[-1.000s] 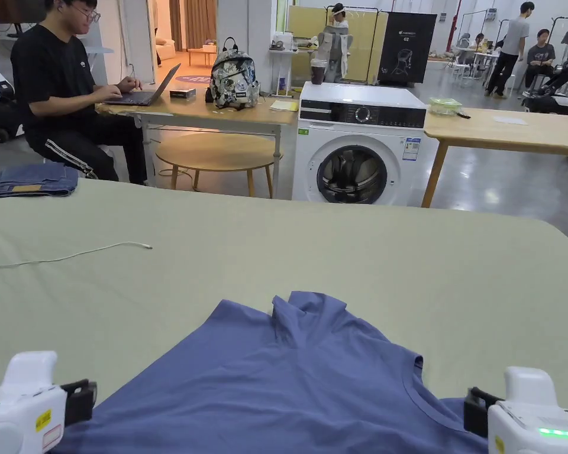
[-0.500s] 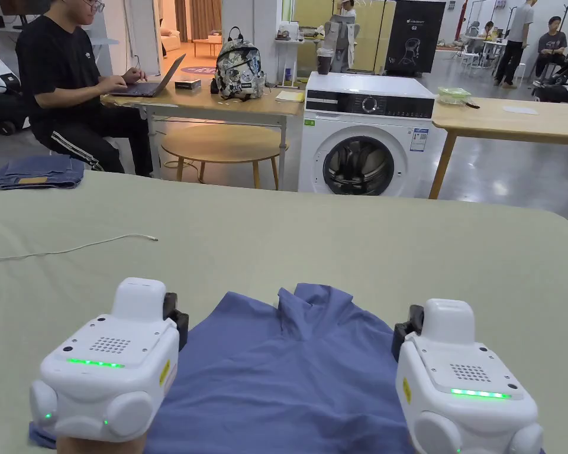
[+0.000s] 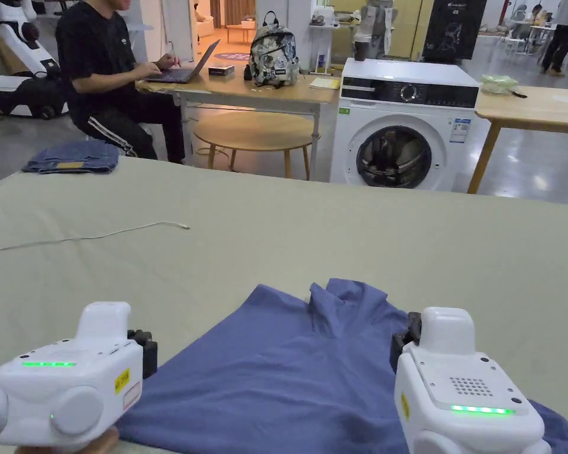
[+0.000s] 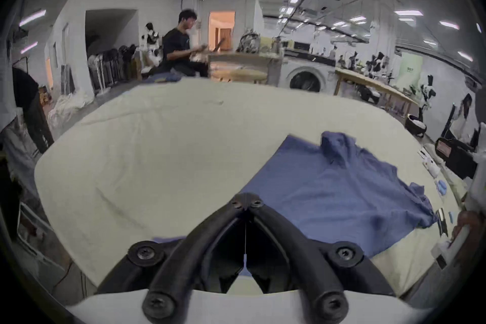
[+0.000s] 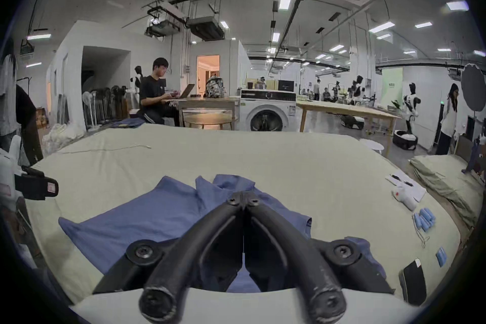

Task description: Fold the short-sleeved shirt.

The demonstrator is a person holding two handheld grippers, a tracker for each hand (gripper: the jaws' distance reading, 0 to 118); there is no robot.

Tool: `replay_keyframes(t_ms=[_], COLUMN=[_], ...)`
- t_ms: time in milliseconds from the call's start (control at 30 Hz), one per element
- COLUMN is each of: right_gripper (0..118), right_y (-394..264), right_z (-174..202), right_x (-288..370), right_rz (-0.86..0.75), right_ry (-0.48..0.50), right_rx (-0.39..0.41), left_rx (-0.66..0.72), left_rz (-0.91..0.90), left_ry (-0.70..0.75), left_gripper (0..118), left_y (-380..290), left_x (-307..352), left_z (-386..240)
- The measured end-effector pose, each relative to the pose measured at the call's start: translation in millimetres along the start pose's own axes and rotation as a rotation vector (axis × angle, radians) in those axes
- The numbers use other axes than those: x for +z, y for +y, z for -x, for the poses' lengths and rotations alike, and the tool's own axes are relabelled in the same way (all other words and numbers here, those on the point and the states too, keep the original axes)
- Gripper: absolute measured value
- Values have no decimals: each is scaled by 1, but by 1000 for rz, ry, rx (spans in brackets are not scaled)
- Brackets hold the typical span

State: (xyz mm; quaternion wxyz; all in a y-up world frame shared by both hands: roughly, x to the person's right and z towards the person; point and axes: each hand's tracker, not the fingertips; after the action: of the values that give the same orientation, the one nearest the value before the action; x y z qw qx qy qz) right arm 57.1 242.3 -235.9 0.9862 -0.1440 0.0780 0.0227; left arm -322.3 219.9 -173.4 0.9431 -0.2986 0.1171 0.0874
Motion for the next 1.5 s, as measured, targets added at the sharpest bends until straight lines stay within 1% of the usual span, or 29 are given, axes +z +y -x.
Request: replay_keyframes(t_ms=[100, 167, 200, 300, 333, 400, 433, 467, 633, 667, 733, 767, 833, 900, 933, 1000, 1033, 1100, 1133, 1167, 1200, 1267, 1367, 1433, 1500], right_gripper=[0, 0, 0, 0, 0, 0, 0, 0, 0, 0, 0, 0, 0, 0, 0, 0, 0, 0, 0, 0, 0, 0, 0, 0, 0], right_y=[-5, -9, -9, -14, -17, -20, -21, -25, -33, -34, -38, -38, -40, -41, -42, -44, -45, -47, -48, -48, -48, -48, -41, -32, -20], right_z=[4, 7, 12, 16, 14, 16, 16, 13, 10, 10, 6, 5, 4, 5, 4, 4, 4, 4, 4, 4, 3, 0, -12, -22, -33], right_x=[-9, -15, -15, -22, -29, -33, -35, -39, -48, -49, -53, -54, -56, -53, -55, -57, -58, -61, -60, -62, -64, -68, -84, -101, -127], right_rz=[29, 47, 56, 84, 91, 106, 113, 119, 143, 148, 156, 159, 163, 168, 171, 178, 181, 189, 193, 198, 204, 215, 234, 262, 303], right_ry=[8, 9, 12, 19, 22, 22, 23, 24, 23, 23, 24, 24, 22, 20, 20, 20, 21, 22, 26, 30, 35, 42, 58, 70, 76], right_rx=[5, 7, 10, 12, 12, 17, 18, 18, 17, 16, 15, 17, 20, 20, 16, 14, 12, 7, 2, -1, -4, -8, -19, -13, 0], left_rx=[71, 133, 150, 191, 211, 227, 230, 225, 262, 259, 223, 192, 136, 100, 92, 59, 52, 12, 13, 23, 5, 11, 111, 127, 128], left_rz=[80, 102, 147, 206, 228, 261, 268, 291, 390, 411, 462, 486, 513, 480, 480, 477, 479, 479, 481, 483, 482, 463, 416, 376, 376], left_ry=[31, 41, 37, 39, 26, 31, 38, 47, 115, 123, 175, 193, 197, 235, 234, 231, 224, 197, 181, 156, 181, 166, 95, 92, 88], left_gripper=[0, 0, 0, 1, 11, 46, 70, 84, 84, 84, 84, 80, 62, 60, 57, 44, 36, 9, 0, 0, 0, 0, 0, 0, 0], left_y=[-3, -4, -4, 0, 0, -2, -2, -3, -14, -18, -24, -27, -33, -36, -35, -37, -37, -34, -35, -35, -35, -34, -32, -31, -30], left_x=[-10, -17, -21, -21, -25, -40, -43, -49, -81, -75, -86, -89, -93, -91, -90, -90, -91, -90, -90, -90, -92, -85, -75, -65, -65], left_z=[46, 73, 84, 97, 103, 116, 117, 118, 119, 105, 100, 97, 88, 78, 73, 67, 63, 57, 54, 52, 56, 60, 71, 73, 79])
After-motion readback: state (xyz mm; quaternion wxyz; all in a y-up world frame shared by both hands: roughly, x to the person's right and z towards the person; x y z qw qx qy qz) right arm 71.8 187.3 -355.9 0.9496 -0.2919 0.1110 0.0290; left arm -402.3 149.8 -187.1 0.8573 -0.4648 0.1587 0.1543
